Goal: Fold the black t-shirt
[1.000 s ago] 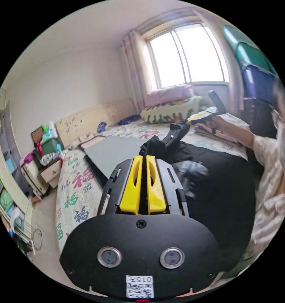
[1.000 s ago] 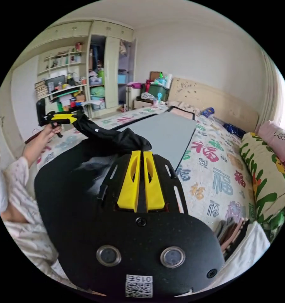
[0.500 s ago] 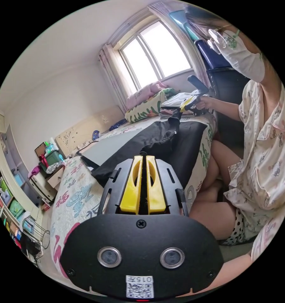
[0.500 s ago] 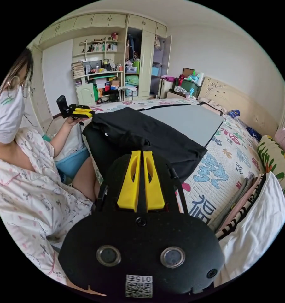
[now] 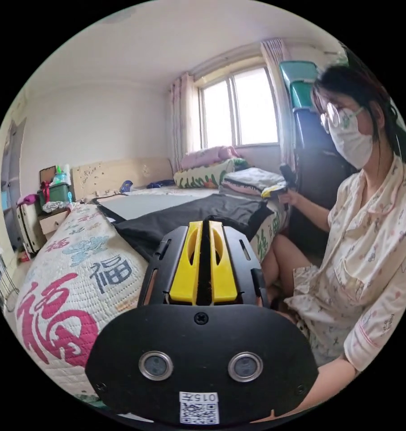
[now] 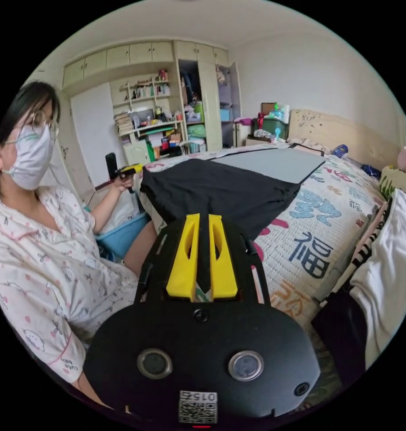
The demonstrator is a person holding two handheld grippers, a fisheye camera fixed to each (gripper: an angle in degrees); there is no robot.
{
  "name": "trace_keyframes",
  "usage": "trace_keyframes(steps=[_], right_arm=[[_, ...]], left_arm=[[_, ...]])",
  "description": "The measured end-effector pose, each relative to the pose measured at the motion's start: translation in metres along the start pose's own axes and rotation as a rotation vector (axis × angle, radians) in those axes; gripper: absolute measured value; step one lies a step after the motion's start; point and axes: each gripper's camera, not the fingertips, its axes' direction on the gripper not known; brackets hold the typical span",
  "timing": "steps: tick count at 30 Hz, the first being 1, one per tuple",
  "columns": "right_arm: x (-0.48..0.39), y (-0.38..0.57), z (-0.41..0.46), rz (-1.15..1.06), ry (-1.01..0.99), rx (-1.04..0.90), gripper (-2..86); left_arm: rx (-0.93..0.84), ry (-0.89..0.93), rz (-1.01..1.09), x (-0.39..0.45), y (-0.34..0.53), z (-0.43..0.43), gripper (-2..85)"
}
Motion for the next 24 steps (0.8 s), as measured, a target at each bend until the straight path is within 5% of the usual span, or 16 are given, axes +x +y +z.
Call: trace_keyframes(steps=[2,8,11,16,20,24], right_arm=[[-0.006,-0.008,-0.004,-0.030,-0.053,0.006,3.1],[-0.041,-0.034,0.010,-0.162,-0.013,-0.111,0.8],[-0.033,-0.045,0.021,-0.127,-0.006,-0.183,-0.1],[-0.012,-0.070,-0.014,-0.093,-0.085,-0.139,-0.4],[0.020,-0.101,-0.056,-0.018,-0.128,-0.059,-0.3],[0.075,-0.140,-0.099,0.214,-0.071,0.113,0.5]], left_arm=[[-0.025,0.095,0.073,0.015,-0.010,0.005,0.3],[0.079,-0.015,0.017,0.029,-0.026,-0.005,1.5],[-0.159,0.056,0.012,0.017,-0.045,0.034,2.9],[-0.103,0.030,-0.024,0.008,-0.083,0.014,2.7],[0.078,-0.023,-0.152,-0.026,-0.128,-0.021,3.6],[0.038,-0.053,-0.442,-0.092,-0.185,-0.021,7.4]])
